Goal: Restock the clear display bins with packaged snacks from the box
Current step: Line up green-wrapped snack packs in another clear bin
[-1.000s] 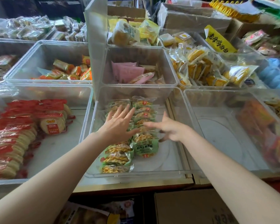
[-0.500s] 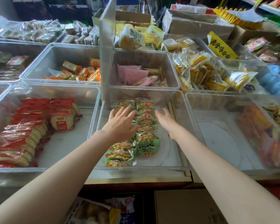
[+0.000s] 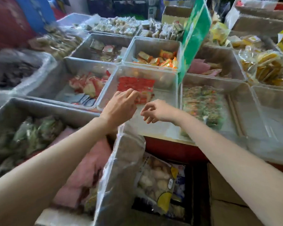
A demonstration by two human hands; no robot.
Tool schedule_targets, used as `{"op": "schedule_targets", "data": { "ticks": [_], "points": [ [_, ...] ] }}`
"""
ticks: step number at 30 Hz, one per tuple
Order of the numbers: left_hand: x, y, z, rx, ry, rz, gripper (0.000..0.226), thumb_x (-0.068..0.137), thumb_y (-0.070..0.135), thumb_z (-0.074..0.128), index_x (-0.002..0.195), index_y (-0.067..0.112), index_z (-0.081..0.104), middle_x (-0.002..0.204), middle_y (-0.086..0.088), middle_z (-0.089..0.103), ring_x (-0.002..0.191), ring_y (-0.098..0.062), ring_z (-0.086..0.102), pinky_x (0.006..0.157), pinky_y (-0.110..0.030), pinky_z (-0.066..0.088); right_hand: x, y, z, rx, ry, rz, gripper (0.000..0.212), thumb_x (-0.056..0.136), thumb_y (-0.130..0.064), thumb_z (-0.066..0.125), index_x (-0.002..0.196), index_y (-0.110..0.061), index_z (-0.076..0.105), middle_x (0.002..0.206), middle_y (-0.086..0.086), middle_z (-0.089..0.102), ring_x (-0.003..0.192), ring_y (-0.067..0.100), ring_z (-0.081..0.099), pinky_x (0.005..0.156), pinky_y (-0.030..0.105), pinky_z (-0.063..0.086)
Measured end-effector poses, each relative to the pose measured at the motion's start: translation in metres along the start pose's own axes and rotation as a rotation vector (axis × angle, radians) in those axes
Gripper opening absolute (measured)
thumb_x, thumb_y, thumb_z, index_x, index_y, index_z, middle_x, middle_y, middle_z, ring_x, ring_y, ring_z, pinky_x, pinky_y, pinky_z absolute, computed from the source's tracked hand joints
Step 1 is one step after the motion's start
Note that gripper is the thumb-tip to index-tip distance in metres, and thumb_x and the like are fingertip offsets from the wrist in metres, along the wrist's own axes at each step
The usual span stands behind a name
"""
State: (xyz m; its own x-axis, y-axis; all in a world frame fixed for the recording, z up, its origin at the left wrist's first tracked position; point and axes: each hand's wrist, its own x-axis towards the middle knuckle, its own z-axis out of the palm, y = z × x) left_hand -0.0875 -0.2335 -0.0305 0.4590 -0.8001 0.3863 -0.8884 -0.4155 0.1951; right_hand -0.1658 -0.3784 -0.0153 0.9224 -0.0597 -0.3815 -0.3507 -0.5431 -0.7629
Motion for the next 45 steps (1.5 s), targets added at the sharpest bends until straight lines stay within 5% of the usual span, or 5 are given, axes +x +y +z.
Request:
{"op": "schedule_targets", "data": {
  "ticks": [9, 16, 25, 31, 45],
  "points": [
    [-0.192, -0.143, -0.058, -0.015, -0.458, -0.246, 0.043, 0.073, 0.025, 0.029, 0.096, 0.008, 0.061, 0.103, -0.013, 0.061, 0.085, -0.036, 0.064, 0.070, -0.044, 0.052, 0.043, -0.081, 0.189, -0.521, -0.199, -0.045, 0.025, 0.087, -0.011, 0.054, 0.106, -0.004, 0.068, 0.111, 0.015, 0.067, 0.105, 0.028, 0.061, 0.086, 0.027, 0.046],
    [-0.247, -0.196, -0.065, 0.223, -0.431, -0.215, 0.071, 0.048, 0.026, 0.085, 0.114, 0.013, 0.062, 0.130, -0.012, 0.055, 0.125, -0.031, 0.046, 0.095, -0.048, 0.044, 0.082, -0.081, 0.236, -1.010, -0.042, -0.033, 0.040, 0.092, -0.014, 0.046, 0.131, -0.017, 0.051, 0.156, 0.014, 0.005, 0.142, 0.031, 0.011, 0.111, 0.045, 0.025],
    [-0.223, -0.235, -0.081, 0.464, -0.684, -0.342, 0.056, 0.094, 0.007, 0.040, 0.145, 0.027, 0.023, 0.158, 0.000, 0.000, 0.145, -0.028, -0.006, 0.115, -0.045, 0.009, 0.097, -0.069, 0.259, -1.200, 0.073, 0.096, 0.034, 0.094, -0.012, 0.042, 0.125, -0.006, 0.056, 0.138, 0.016, 0.035, 0.124, 0.033, 0.038, 0.099, 0.038, 0.035],
    [-0.201, -0.253, -0.095, 0.436, -0.766, -0.128, 0.032, 0.094, 0.028, 0.049, 0.126, 0.027, 0.047, 0.123, 0.003, 0.049, 0.119, -0.018, 0.046, 0.098, -0.032, 0.035, 0.106, -0.119, 0.227, -0.637, 0.451, -0.011, 0.019, 0.084, -0.041, 0.059, 0.085, -0.022, 0.058, 0.102, 0.006, 0.059, 0.110, 0.028, 0.041, 0.087, 0.035, 0.033],
    [-0.155, -0.220, -0.114, -1.155, -0.486, -0.699, 0.003, 0.090, 0.014, 0.057, 0.087, 0.013, 0.058, 0.088, -0.004, 0.065, 0.071, -0.007, 0.065, 0.061, -0.019, 0.054, 0.083, -0.151, 0.192, 0.322, 0.160, 0.099, 0.085, 0.058, -0.092, 0.035, 0.086, -0.021, 0.071, 0.133, 0.006, 0.054, 0.115, 0.022, 0.047, 0.105, 0.043, 0.028]
  ]
}}
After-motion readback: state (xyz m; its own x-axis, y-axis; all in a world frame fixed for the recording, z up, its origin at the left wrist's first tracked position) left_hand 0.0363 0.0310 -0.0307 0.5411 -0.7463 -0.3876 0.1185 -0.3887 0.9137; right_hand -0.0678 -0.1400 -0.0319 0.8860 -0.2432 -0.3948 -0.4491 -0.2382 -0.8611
